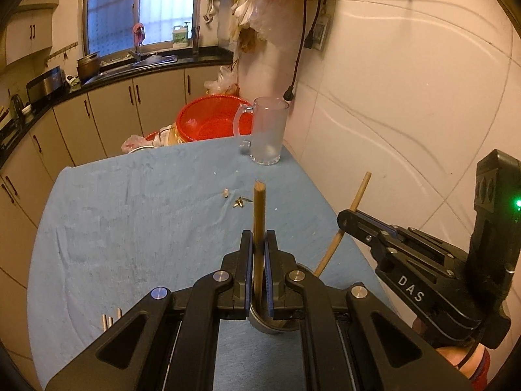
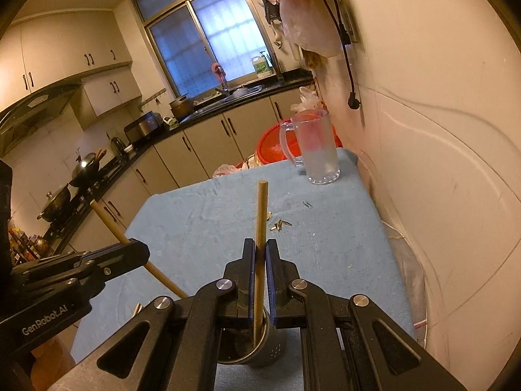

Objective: Organize utensils
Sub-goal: 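Lower both chopsticks into the black cup and open both tools, then move both tools back to the row of chopsticks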

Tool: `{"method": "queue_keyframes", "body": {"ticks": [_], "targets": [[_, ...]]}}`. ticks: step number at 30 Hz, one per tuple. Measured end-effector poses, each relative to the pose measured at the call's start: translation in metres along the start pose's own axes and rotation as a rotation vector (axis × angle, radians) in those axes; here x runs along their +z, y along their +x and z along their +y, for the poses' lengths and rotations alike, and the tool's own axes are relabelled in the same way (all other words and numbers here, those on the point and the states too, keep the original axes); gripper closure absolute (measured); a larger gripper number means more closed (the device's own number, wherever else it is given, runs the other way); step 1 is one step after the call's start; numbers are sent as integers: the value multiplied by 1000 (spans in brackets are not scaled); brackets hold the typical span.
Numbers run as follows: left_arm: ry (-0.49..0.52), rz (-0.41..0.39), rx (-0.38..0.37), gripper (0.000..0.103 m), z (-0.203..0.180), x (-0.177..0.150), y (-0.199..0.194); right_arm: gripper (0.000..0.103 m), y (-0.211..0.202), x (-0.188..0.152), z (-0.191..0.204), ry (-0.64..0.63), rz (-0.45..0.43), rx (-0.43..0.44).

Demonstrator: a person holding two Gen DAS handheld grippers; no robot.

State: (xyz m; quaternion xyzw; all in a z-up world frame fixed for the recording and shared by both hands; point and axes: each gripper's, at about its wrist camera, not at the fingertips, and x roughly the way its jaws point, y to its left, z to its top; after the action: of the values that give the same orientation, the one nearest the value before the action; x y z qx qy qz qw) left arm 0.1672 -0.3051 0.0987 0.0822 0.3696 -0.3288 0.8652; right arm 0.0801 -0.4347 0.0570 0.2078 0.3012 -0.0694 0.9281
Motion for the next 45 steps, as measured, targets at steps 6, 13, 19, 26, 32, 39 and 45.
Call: {"method": "queue_keyframes", "body": {"ticks": [6,13,19,26,32,39,45], "targets": [[-4,-9,6,97,2,-1,0,95,-1,-4,5,-21,6,-13],[-8,-17,13,96,4,-4,-3,65,-11,-5,12,-44,-21,-30],[-19,-39,22,89,8,-5,-17,65,-25,-5,21,-82,-48,-76],[-29,-74,42,84,15,-9,-39,62,-50,-9,32,-125,-101,-137],[-28,-92,59,84,16,-14,-53,59,-73,-16,44,-186,-160,-217],[-28,-102,85,84,19,-24,-67,53,-99,-22,61,-246,-220,-272],[-32,-109,105,83,24,-34,-77,51,-117,-25,77,-298,-266,-314]]}}
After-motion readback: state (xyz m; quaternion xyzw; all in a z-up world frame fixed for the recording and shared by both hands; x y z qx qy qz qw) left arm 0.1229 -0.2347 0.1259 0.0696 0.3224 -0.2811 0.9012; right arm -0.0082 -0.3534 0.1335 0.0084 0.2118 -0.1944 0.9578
